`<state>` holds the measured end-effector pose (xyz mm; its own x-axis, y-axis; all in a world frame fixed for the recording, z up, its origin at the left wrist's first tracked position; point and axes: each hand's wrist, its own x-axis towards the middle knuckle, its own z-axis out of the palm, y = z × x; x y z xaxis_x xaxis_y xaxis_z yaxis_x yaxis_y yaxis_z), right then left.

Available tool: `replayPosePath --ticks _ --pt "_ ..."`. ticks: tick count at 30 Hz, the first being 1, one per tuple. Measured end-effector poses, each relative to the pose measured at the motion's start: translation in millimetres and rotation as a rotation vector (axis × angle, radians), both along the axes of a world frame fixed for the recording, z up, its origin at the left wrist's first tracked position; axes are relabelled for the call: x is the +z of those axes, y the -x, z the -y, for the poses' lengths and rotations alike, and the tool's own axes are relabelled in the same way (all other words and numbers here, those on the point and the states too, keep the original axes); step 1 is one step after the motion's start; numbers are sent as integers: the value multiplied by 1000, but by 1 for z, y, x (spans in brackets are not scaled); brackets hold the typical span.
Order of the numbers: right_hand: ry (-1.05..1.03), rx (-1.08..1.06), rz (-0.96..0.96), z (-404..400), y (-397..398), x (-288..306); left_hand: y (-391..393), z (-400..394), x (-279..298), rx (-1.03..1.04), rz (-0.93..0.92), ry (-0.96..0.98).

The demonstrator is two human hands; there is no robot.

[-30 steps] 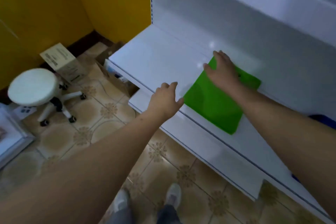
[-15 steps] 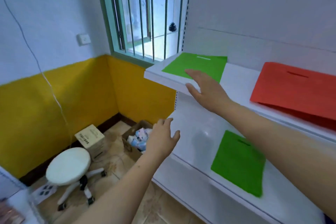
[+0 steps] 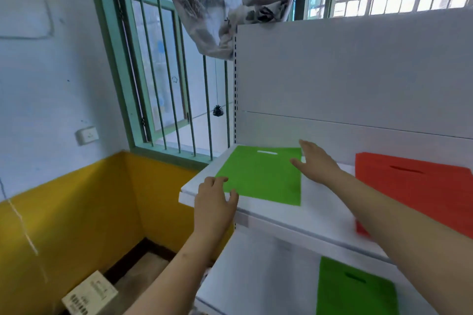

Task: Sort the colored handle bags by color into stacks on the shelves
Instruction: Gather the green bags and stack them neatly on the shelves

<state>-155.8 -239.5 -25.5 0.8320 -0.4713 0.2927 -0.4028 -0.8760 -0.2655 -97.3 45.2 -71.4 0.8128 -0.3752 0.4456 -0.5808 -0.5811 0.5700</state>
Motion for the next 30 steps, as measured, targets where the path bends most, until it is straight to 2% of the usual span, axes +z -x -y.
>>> replayPosePath --ticks 4,7,10,13,17,21,25,30 --pt "-28 11 -124 43 -47 -9 -46 42 4 29 -5 -152" --pt "-54 28 -209 65 -81 -22 -76 59 -6 28 -33 -355" --pt "5 17 -237 74 -106 -32 -93 64 -14 18 -55 -506" --pt "77 -8 -234 74 -115 -42 -95 63 -20 12 -42 -551" --pt "118 -59 -198 65 -110 -48 -94 62 -23 17 -6 -506" --pt "147 -82 -148 46 -99 -44 -88 59 -17 -20 34 -365" --pt "18 -62 -139 31 -85 -26 -87 47 -6 -85 61 -287" --pt "-200 -52 -253 16 -70 4 -88 26 8 -160 -27 -10"
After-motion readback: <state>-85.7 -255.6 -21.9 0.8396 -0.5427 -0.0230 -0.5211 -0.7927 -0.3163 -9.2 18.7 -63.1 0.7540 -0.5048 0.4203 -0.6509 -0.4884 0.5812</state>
